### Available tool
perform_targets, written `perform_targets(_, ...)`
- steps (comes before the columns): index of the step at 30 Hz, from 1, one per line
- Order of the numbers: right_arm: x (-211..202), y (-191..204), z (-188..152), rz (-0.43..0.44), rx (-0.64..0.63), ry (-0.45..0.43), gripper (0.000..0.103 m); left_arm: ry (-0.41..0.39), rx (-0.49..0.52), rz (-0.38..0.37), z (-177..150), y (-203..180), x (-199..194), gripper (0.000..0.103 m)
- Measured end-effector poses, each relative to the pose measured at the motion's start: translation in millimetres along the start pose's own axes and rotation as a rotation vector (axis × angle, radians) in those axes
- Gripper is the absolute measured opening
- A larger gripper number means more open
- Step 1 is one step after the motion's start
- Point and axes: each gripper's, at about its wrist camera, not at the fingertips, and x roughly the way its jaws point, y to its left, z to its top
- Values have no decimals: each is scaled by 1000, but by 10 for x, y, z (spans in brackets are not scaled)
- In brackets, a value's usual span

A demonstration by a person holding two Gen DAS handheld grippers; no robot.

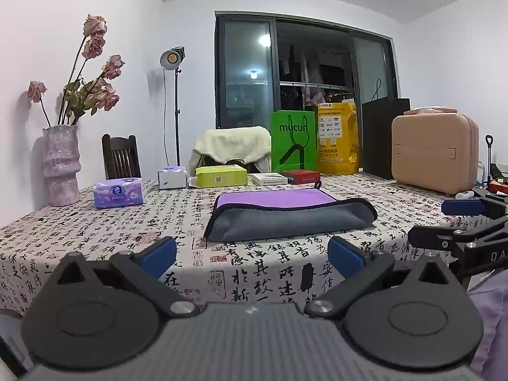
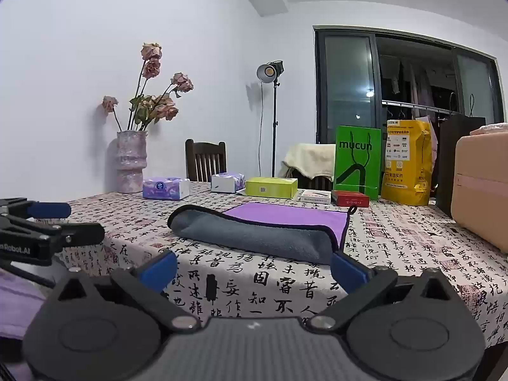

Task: Fold towel

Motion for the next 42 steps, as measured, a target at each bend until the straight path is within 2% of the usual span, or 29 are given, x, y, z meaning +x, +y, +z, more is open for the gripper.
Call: perform_targets(42,22,2,-13,-15,5,10,103,-6,4,-6,-4,-14,20,103)
